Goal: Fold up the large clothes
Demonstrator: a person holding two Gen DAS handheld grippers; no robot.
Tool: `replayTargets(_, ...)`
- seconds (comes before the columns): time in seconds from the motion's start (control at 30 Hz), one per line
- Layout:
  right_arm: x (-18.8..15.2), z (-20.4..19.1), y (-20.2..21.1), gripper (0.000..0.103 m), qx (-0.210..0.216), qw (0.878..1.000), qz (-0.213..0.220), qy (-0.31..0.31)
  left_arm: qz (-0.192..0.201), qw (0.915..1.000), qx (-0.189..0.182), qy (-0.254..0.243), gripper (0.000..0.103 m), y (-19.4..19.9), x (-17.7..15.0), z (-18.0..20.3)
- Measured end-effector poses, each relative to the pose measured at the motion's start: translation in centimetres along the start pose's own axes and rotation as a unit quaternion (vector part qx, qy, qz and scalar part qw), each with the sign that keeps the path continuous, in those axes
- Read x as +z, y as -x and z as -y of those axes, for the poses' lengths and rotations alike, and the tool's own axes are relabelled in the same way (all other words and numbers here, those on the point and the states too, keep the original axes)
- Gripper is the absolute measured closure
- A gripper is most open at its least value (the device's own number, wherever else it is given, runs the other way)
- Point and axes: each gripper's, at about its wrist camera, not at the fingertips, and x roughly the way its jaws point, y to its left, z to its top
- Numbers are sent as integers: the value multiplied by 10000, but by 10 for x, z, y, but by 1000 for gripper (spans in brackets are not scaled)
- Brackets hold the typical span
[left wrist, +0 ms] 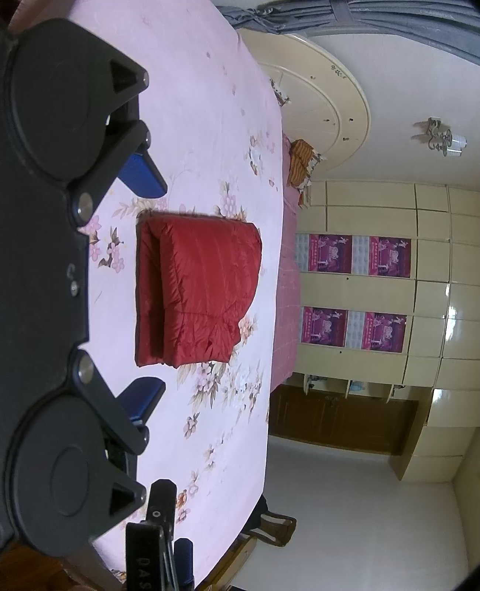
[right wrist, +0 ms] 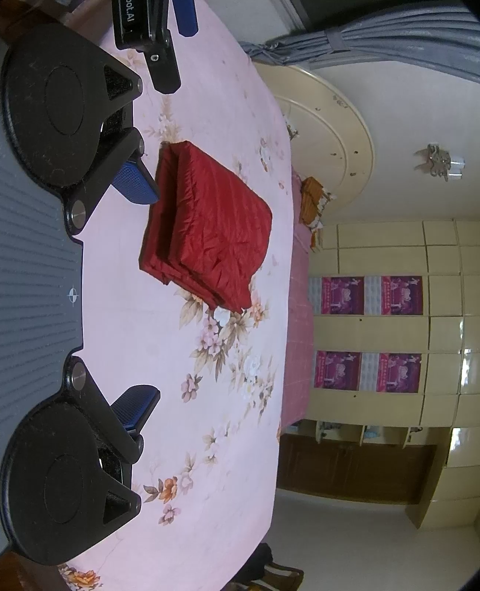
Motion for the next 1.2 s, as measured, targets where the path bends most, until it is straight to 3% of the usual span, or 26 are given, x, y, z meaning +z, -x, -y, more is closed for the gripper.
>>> replayTargets(1.2, -1, -2, 1, 0, 41, 10000, 8, 14, -36, 9999, -98, 124, 0, -1, 3, -6)
